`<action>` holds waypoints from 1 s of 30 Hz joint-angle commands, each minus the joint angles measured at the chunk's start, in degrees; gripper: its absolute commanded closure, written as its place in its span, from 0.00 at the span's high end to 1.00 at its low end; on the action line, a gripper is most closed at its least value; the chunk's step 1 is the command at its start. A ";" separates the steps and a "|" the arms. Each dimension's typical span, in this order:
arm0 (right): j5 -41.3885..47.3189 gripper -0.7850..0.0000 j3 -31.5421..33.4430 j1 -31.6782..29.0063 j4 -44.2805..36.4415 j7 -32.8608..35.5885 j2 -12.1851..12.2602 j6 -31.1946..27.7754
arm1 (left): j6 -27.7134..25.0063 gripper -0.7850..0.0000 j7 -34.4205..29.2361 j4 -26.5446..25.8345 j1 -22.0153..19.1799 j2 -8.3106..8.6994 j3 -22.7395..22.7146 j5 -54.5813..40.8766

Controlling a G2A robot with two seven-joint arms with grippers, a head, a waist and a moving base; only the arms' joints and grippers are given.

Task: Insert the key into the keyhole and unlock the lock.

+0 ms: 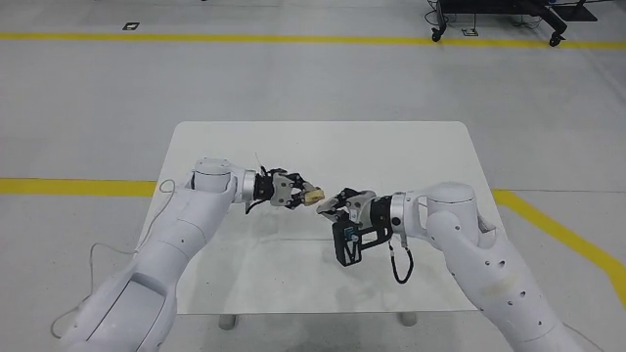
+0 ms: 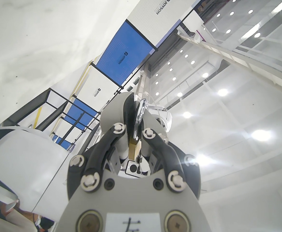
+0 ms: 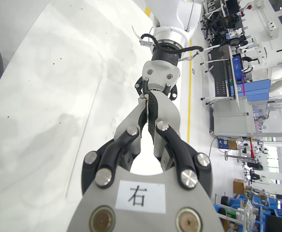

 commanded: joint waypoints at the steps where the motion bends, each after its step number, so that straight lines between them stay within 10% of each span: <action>1: 0.80 0.00 -1.48 0.77 0.85 1.52 0.00 0.07 | 1.29 0.00 0.02 0.50 -0.26 -0.16 0.46 0.27; 30: 10.71 0.00 -8.88 8.80 5.94 14.15 1.12 0.07 | 0.76 0.00 -0.52 4.54 -2.59 -1.22 4.57 -1.88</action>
